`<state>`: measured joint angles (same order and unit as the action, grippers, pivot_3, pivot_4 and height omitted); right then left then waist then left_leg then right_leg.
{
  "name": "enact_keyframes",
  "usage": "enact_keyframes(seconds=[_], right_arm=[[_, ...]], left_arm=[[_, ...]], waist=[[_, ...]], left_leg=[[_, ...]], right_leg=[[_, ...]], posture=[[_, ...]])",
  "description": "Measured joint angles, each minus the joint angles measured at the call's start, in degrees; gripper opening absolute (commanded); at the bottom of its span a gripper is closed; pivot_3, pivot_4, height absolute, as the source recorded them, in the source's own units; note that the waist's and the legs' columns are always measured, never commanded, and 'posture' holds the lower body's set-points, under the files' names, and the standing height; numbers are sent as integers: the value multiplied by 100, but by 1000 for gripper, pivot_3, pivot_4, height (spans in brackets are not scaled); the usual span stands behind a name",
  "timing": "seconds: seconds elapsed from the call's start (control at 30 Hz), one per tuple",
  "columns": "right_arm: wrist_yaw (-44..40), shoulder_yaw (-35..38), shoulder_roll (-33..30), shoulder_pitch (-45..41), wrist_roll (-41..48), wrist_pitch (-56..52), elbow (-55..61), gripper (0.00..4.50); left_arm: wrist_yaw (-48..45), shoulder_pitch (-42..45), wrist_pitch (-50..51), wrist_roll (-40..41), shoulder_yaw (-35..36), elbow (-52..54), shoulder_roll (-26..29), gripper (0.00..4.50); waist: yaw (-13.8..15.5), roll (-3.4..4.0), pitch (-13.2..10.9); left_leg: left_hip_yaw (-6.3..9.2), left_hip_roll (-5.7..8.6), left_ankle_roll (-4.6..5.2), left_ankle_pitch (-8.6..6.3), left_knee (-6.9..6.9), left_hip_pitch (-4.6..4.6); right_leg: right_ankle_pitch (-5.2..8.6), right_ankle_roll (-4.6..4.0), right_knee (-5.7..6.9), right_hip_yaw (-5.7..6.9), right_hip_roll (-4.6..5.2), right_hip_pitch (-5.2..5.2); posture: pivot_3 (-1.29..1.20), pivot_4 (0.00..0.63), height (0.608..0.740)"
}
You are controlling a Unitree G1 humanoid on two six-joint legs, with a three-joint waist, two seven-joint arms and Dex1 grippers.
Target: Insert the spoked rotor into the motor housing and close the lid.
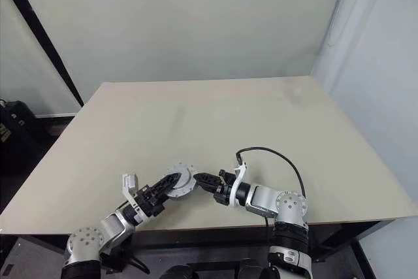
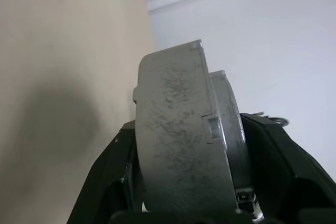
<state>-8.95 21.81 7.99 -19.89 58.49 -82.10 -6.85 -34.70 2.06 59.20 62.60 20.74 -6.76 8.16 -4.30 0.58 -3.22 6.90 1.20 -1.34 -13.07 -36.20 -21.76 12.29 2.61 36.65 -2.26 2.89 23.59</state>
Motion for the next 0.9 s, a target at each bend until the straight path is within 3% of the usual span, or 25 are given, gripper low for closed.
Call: enact_keyframes(seconds=[0.07, 0.1, 0.2, 0.3, 0.53, 0.63, 0.9], right_arm=[[-10, -106, -2, 54, -5, 123, 77, 1192], [-56, -220, 2, 138, -41, 247, 160, 1951], [-147, -582, -93, 253, -259, 536, 258, 2936], [-280, -951, -146, 286, -572, 1054, 414, 4009], [-737, -1519, -334, 572, -1272, 2340, 562, 4054], [-1120, -2153, -737, 736, -1980, 3255, 742, 4054], [-2230, -4193, -2254, 940, -4776, 6710, 725, 4054]], left_arm=[[2, 0, -28, 21, 4, -12, -10, 2316], [3, 0, -44, 21, 6, -13, -11, 2315], [51, 12, -132, -6, -5, -9, -17, 2024], [138, 0, -221, -111, -24, -13, -45, 2017], [184, -17, -673, -230, 48, -19, -127, 2014], [229, 28, -1087, -437, 70, -19, -132, 2012], [819, 429, -3764, -2290, 251, -389, 74, 2011]], waist=[[0, 0, 0], [0, -1, 0], [0, -3, -2], [-2, -3, -2], [1, -8, -5], [0, -10, -7], [4, -58, -32]], left_leg=[[0, 0, 0, 0, 0, 0], [0, 0, 0, 0, 1, 0], [-1, 0, 0, 0, 0, -2], [-3, 0, 0, 0, 0, -1], [0, 0, -1, 0, 4, -5], [-3, 0, -2, -1, 4, -5], [-8, 0, -5, 0, 4, 3]], right_leg=[[0, 0, 0, 0, 0, 0], [0, 0, -1, 0, 0, 0], [0, 0, -2, 0, 1, 1], [0, 0, -2, -1, 1, 2], [0, 0, -4, -1, 1, 5], [0, 0, -4, -1, 1, 6], [0, 0, -8, -3, 1, -2]], posture=[[0, 0, 740], [0, 0, 740], [0, 0, 740], [0, 0, 740], [0, 0, 740], [0, 0, 740], [0, 0, 740]])
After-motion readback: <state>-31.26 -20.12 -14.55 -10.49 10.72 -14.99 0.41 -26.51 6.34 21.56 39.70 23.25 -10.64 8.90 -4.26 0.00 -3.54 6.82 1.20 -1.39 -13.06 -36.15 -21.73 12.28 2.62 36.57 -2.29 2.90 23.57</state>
